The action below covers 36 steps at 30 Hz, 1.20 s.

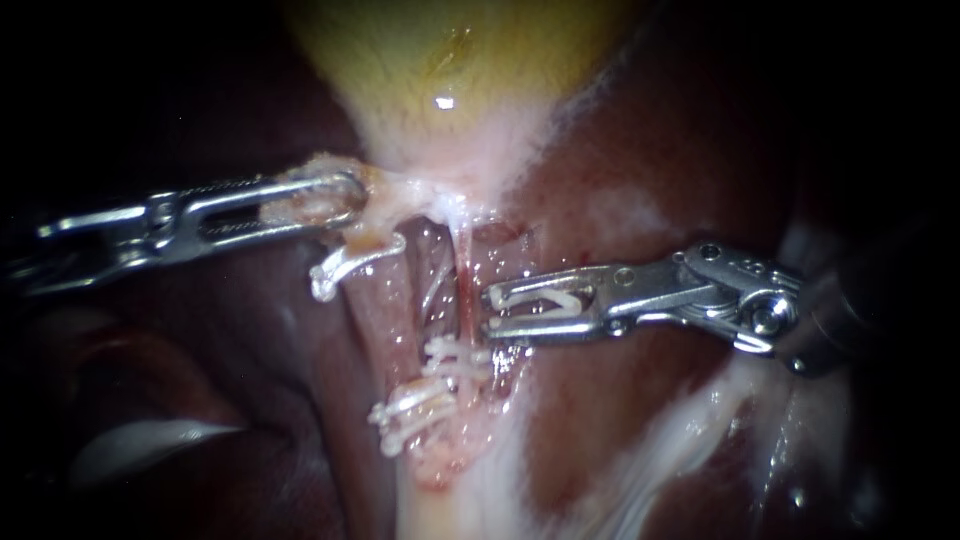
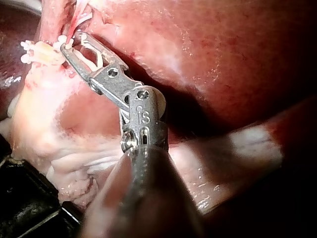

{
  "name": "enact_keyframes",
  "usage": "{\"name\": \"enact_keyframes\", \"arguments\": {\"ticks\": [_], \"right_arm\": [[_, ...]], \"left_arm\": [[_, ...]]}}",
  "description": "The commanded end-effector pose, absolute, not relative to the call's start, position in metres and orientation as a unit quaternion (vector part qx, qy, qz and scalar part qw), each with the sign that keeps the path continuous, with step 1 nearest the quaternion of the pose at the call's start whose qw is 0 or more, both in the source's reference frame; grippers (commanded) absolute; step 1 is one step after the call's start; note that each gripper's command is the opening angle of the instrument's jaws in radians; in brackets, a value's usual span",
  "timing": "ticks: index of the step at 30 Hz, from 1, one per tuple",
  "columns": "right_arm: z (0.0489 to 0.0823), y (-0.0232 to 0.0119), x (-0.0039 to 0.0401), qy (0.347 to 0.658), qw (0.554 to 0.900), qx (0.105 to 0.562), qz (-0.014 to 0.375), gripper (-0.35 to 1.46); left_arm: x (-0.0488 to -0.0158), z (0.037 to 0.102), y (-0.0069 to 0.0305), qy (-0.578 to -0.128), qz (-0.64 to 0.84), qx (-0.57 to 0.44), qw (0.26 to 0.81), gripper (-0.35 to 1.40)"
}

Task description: Clipping third clip right tube

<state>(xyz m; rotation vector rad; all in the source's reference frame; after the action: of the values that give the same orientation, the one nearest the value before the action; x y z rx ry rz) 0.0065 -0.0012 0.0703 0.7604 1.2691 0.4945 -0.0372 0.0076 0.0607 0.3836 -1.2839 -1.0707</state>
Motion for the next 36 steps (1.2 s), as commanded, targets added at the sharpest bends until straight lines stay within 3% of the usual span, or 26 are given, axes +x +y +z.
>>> {"name": "enact_keyframes", "arguments": {"ticks": [1,6,10,17,36], "right_arm": [[0.0703,-0.0011,0.0065,0.572,0.711,0.343,0.223,0.06],[0.0701,-0.0011,0.0065,0.572,0.711,0.344,0.224,0.09],[0.0699,-0.0009,0.0065,0.573,0.709,0.344,0.225,0.31],[0.0693,-0.0007,0.007,0.584,0.695,0.346,0.237,0.47],[0.0698,-0.0003,0.0098,0.585,0.694,0.34,0.248,0.5]], "left_arm": [[-0.0372,0.0607,0.0076,-0.566,-0.472,0.169,0.654,-0.35],[-0.0372,0.0607,0.0076,-0.566,-0.472,0.169,0.654,-0.35],[-0.0372,0.0607,0.0076,-0.566,-0.472,0.169,0.654,-0.35],[-0.0372,0.0607,0.0077,-0.566,-0.472,0.169,0.654,-0.35],[-0.0372,0.0606,0.0076,-0.566,-0.472,0.169,0.654,-0.35]]}}
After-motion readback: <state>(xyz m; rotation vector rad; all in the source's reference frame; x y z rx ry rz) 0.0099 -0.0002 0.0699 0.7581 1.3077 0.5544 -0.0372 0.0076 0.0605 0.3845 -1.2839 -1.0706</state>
